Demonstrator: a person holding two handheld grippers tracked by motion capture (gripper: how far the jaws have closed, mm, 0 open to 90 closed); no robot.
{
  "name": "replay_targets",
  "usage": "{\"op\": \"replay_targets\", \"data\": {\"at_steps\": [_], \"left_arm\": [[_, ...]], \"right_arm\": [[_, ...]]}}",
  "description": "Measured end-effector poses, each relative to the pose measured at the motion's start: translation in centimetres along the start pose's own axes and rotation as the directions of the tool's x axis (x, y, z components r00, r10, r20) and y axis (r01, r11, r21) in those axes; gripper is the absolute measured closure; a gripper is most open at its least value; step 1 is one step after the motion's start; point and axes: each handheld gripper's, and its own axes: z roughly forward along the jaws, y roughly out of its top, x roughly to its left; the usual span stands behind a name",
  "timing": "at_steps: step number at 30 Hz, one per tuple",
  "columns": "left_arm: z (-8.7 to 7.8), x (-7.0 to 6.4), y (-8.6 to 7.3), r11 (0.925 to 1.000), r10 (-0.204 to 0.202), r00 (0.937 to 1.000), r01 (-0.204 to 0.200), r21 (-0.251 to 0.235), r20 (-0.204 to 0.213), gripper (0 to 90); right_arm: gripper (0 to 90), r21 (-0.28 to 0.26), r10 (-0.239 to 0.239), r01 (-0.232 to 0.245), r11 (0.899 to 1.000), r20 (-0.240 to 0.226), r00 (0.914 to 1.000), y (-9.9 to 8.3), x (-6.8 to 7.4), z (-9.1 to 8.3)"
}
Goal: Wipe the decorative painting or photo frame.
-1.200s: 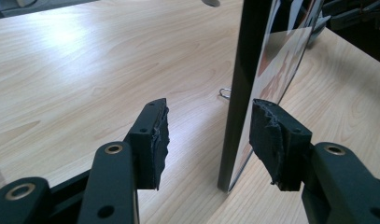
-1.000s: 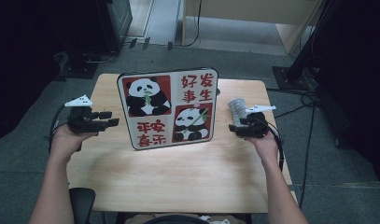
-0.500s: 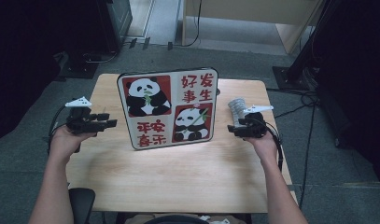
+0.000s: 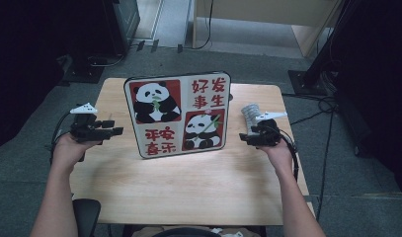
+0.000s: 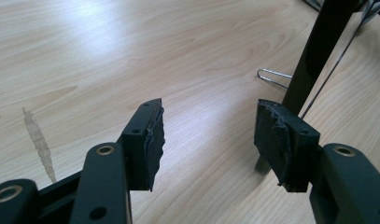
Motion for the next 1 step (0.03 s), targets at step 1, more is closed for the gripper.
{"op": "replay_targets", "data": {"at_steps": [1], "left_arm": [[0.0,0.0,0.0,1.0,0.0,1.0,0.0,0.0,0.0,42.4]], "right_arm": [[35.3,0.0,0.0,0.0,1.0,0.0,1.0,0.0,0.0,0.0]]}}
